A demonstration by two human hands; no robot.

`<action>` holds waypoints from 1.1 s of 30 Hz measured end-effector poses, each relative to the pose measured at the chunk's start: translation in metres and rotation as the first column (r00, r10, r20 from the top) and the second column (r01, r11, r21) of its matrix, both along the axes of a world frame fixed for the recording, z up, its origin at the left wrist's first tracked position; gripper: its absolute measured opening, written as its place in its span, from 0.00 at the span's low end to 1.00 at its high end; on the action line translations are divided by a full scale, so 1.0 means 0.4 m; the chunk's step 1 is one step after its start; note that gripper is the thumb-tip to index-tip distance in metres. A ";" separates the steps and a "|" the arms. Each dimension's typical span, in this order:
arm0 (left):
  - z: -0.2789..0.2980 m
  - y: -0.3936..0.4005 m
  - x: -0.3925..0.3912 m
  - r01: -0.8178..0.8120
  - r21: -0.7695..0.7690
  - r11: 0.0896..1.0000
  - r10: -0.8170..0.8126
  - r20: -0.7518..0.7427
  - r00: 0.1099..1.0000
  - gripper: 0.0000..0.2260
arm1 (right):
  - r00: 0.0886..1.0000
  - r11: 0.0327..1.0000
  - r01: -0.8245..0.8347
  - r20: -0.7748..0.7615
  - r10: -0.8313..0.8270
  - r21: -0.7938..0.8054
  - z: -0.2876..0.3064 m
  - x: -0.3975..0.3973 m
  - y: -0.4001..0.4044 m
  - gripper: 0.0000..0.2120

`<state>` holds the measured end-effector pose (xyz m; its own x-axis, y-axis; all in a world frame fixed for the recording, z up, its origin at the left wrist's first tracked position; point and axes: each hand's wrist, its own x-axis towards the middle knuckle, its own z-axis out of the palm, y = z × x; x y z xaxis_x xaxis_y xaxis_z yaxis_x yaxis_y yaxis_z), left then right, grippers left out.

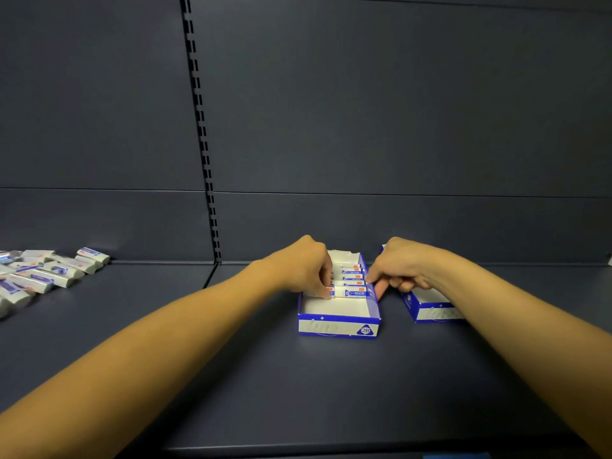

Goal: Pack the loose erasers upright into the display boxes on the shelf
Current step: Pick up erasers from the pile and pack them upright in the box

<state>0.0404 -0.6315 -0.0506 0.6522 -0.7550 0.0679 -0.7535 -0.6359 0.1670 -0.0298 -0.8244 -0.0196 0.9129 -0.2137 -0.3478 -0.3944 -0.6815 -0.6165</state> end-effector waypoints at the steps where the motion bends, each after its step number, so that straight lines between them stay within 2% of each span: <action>1: -0.001 0.000 0.000 -0.004 -0.008 1.000 0.004 0.010 1.000 0.08 | 1.000 1.000 -0.001 0.003 0.001 -0.004 0.000 -0.001 0.000 0.06; 8: -0.025 0.012 -0.014 -0.036 -0.095 0.995 0.041 0.050 0.998 0.09 | 1.000 1.000 0.028 -0.011 -0.028 -0.011 -0.007 -0.002 -0.006 0.06; 14: -0.030 0.003 -0.030 -0.084 -0.090 0.992 0.087 0.027 0.996 0.12 | 0.998 0.998 0.050 -0.032 -0.051 -0.034 -0.004 -0.003 0.006 0.08; 16: -0.019 0.015 -0.023 -0.137 -0.183 0.974 0.127 -0.064 0.990 0.15 | 0.999 0.995 0.046 -0.019 -0.048 -0.088 0.003 -0.008 0.020 0.09; 18: 0.002 0.046 -0.007 -0.212 -0.338 0.917 0.161 -0.173 0.972 0.13 | 0.998 0.983 0.062 0.030 -0.058 -0.172 0.019 -0.013 0.026 0.12; 21: 0.040 0.119 0.019 -0.271 -0.439 0.857 0.273 -0.061 0.960 0.06 | 0.983 0.955 0.121 0.167 -0.077 -0.273 0.058 -0.016 0.021 0.12; 24: 0.062 0.204 0.023 -0.344 -0.324 0.881 0.386 0.076 0.919 0.07 | 0.964 0.921 0.120 0.266 -0.019 -0.371 0.094 -0.033 0.044 0.08; 28: 0.065 0.315 -0.024 -0.425 -0.143 0.894 0.442 0.113 0.890 0.08 | 0.934 0.833 0.038 0.315 0.166 -0.551 0.105 -0.064 0.123 0.07; 33: 0.055 0.436 -0.147 -0.570 -0.067 0.819 0.573 0.165 0.803 0.08 | 0.858 0.743 -0.108 0.316 0.406 -0.661 0.088 -0.114 0.257 0.10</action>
<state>-0.0183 -0.4571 -0.0287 0.9424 -0.2476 0.2250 -0.2716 -0.9589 0.0825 -0.0752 -0.7215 0.0156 0.9808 0.0265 0.1930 0.0455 -0.9945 -0.0944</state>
